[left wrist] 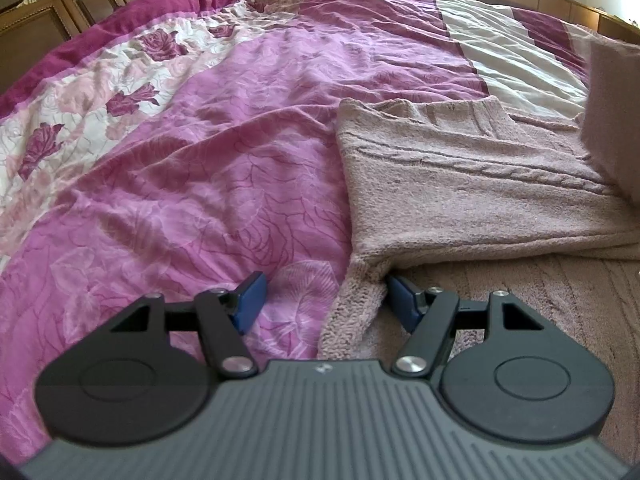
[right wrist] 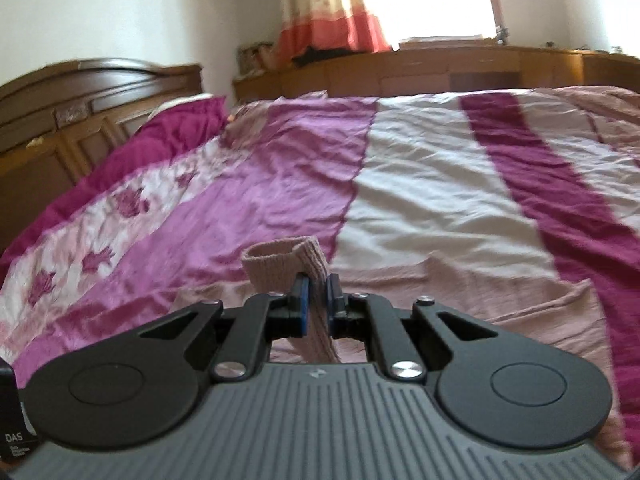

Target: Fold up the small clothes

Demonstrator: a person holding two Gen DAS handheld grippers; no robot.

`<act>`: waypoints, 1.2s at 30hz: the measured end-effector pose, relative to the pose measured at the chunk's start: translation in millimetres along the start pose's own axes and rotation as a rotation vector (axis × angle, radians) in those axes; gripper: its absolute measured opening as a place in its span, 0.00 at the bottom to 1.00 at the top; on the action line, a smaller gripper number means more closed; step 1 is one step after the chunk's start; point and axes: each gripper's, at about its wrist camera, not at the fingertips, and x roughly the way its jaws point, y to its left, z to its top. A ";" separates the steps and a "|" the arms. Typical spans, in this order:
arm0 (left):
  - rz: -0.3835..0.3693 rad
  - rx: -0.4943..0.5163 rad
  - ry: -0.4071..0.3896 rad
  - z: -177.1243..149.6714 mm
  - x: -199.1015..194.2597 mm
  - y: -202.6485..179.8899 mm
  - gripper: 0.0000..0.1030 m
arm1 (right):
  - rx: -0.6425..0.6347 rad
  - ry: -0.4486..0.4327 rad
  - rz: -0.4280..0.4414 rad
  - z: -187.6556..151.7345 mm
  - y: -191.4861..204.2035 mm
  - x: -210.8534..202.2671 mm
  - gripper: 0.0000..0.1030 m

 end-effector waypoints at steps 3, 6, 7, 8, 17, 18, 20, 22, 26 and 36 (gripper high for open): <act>0.000 0.000 0.000 0.0 0.0 -0.1 0.66 | 0.014 -0.026 -0.041 4.2 -19.5 -14.1 0.08; 0.000 0.000 0.001 0.1 0.4 0.3 0.67 | 0.047 -0.045 -0.080 5.1 -41.7 -26.4 0.08; -0.001 0.000 0.001 -0.3 0.3 -0.2 0.67 | 0.066 -0.052 -0.096 5.3 -51.2 -30.7 0.08; -0.001 -0.001 0.001 -0.3 0.4 -0.1 0.67 | 0.089 -0.057 -0.106 4.9 -60.6 -34.2 0.08; 0.009 0.008 0.001 -0.4 2.0 -1.8 0.68 | 0.196 -0.009 -0.172 -29.6 -121.9 -40.5 0.09; 0.009 0.008 0.001 -0.5 2.1 -1.8 0.68 | 0.193 0.004 -0.189 -38.0 -125.4 -39.0 0.09; 0.009 0.009 0.001 -0.5 2.1 -1.9 0.68 | 0.197 0.040 -0.224 -54.6 -131.9 -35.0 0.10; 0.009 0.010 0.001 -0.5 2.1 -2.0 0.68 | 0.232 0.071 -0.242 -68.4 -139.8 -32.2 0.10; 0.011 0.010 0.000 -0.6 2.2 -2.2 0.69 | 0.350 0.109 -0.287 -89.7 -167.7 -32.2 0.10; 0.023 0.022 -0.004 -1.1 2.6 -3.3 0.70 | 0.323 0.037 -0.212 -74.2 -152.4 -45.4 0.34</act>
